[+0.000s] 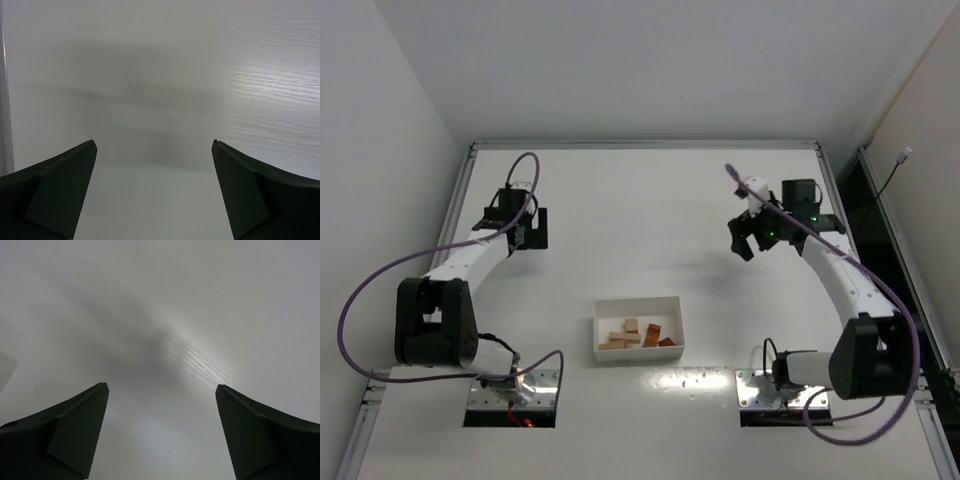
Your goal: Build the wood block tower
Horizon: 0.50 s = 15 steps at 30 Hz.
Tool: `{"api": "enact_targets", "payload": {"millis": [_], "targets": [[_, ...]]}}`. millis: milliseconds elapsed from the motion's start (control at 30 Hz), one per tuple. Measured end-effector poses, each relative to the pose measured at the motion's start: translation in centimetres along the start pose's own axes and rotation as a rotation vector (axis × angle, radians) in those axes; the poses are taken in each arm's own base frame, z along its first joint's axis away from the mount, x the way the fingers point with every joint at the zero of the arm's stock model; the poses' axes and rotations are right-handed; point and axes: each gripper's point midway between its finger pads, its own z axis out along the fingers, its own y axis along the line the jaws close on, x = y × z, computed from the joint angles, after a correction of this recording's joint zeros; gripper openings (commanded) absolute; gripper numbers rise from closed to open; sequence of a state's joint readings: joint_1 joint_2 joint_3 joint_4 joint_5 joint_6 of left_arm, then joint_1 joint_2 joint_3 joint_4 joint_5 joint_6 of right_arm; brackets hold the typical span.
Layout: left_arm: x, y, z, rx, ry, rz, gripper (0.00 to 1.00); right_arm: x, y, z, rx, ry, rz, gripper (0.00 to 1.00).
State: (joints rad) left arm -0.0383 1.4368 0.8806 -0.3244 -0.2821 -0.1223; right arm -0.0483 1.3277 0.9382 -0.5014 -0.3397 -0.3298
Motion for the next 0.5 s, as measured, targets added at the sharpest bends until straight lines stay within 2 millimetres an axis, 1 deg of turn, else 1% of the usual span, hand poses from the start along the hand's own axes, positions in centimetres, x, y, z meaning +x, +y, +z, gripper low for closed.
{"api": "enact_targets", "payload": {"millis": [33,100,167,200,233,300,367,400,433,467,500], "targets": [[-0.1,-0.1,-0.1,0.004,-0.002,0.001,1.0,-0.6,1.8,-0.1,-0.052,-0.008,-0.064,0.86],[-0.7,-0.4,-0.9,0.046,-0.022,0.023,1.0,-2.7,7.0,-0.8,-0.18,-0.043,-0.26,0.86],[-1.4,-0.6,-2.3,0.085,-0.058,0.049,1.0,-4.9,11.7,-2.1,-0.306,-0.102,-0.42,0.83],[-2.0,-0.6,-3.1,0.1,-0.086,0.058,1.0,-5.8,13.6,-2.8,-0.358,-0.131,-0.485,0.82],[-2.6,-0.6,-3.8,0.112,-0.115,0.064,1.0,-6.7,15.1,-3.6,-0.401,-0.158,-0.535,0.78],[-3.4,-0.6,-4.9,0.13,-0.145,0.075,1.0,-8.3,17.3,-4.8,-0.468,-0.201,-0.616,0.73],[-3.9,-0.5,-5.2,0.133,-0.148,0.079,1.0,-9.6,19.2,-5.6,-0.521,-0.229,-0.674,0.7],[-3.9,-0.5,-5.1,0.134,-0.143,0.078,1.0,-10.1,20.3,-5.8,-0.552,-0.237,-0.706,0.7],[-3.7,-0.4,-5.1,0.134,-0.132,0.078,1.0,-10.5,21.5,-5.8,-0.585,-0.244,-0.737,0.74],[-3.4,-0.3,-5.0,0.136,-0.119,0.078,1.0,-10.5,23.0,-5.8,-0.627,-0.245,-0.774,0.76],[-3.1,-0.2,-4.9,0.137,-0.107,0.074,1.0,-10.1,24.3,-5.7,-0.664,-0.238,-0.809,0.76]]}}
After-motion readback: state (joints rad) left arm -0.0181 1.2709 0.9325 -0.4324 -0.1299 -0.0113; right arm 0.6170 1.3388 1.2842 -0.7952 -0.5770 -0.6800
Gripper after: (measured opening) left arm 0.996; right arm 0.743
